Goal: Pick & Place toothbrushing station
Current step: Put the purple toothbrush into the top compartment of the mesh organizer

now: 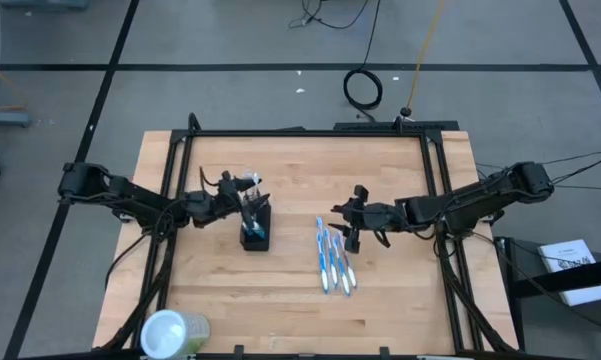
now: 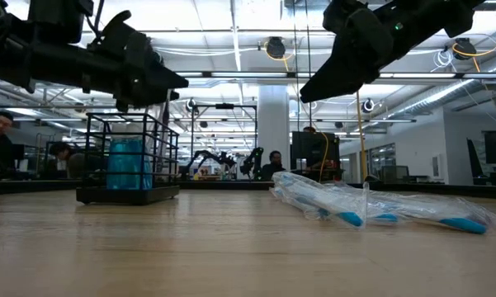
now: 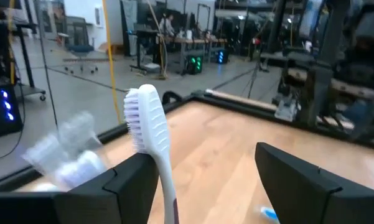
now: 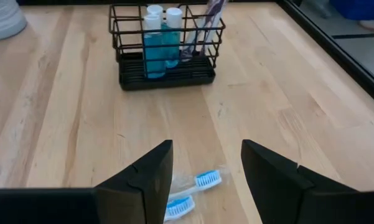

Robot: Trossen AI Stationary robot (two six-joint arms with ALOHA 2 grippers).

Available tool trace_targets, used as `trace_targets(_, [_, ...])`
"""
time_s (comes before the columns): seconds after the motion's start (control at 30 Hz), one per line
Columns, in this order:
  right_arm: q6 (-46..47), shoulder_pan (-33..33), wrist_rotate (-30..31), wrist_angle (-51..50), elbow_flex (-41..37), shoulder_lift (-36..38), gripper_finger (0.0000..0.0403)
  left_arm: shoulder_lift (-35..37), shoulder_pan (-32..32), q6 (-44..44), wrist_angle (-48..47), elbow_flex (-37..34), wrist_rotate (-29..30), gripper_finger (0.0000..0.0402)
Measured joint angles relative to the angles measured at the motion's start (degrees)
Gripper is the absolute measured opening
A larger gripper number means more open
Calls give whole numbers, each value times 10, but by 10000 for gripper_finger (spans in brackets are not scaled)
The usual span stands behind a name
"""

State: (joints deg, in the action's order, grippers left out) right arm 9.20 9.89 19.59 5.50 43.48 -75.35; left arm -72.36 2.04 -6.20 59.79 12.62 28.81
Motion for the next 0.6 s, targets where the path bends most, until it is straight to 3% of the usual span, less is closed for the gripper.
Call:
trace_targets(0.23, [6, 0, 1, 1, 0, 0, 181, 0, -3, -24, -74, 0, 0, 271])
trace_targets(0.33, [6, -1, 1, 0, 0, 0, 181, 0, -2, -25, -59, 0, -5, 271])
trace_targets(0.5, [6, -1, 1, 0, 0, 0, 181, 0, 1, -26, -22, 1, -73, 271])
trace_targets(0.6, [6, 0, 1, 0, 0, 0, 181, 0, 11, -26, -38, 4, -62, 271])
